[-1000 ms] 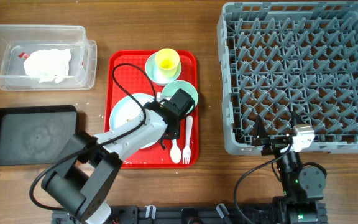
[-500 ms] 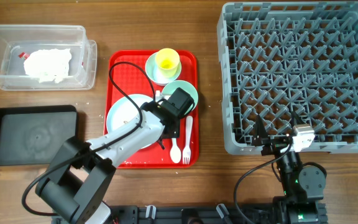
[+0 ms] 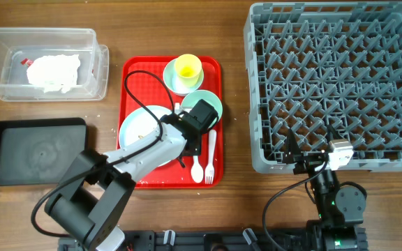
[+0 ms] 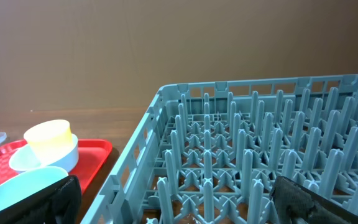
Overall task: Sort waste into correct bins and load items into the dishwasher rack
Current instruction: 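Reach the left gripper to the light-blue plate rim and grip it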
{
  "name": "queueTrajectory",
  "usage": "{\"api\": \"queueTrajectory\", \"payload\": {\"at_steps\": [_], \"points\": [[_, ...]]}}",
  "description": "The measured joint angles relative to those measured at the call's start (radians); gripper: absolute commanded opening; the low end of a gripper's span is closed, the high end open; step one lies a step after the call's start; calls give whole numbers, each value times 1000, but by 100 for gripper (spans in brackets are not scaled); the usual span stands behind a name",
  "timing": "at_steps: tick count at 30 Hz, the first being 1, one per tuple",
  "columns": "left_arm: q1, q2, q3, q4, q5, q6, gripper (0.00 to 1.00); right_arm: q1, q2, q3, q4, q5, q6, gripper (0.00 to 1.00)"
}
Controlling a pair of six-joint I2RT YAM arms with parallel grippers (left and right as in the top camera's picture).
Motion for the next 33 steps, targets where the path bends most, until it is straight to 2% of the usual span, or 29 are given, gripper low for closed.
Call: {"api": "queueTrajectory", "payload": {"at_steps": [4,9,21,28,33], "points": [[0,3,0,0,-2,-1,17,0,0,0,0,0,0,100],[0,3,0,1,-12,0,4,0,0,0,0,0,0,100],[-1,3,5,-5,-29,1,4,0,0,0,0,0,0,100],[-2,5,78,-145,-30,0,4,0,0,0,0,0,0,100],[-2,5,123,-177,-45,0,4,0,0,0,0,0,0,100]]}}
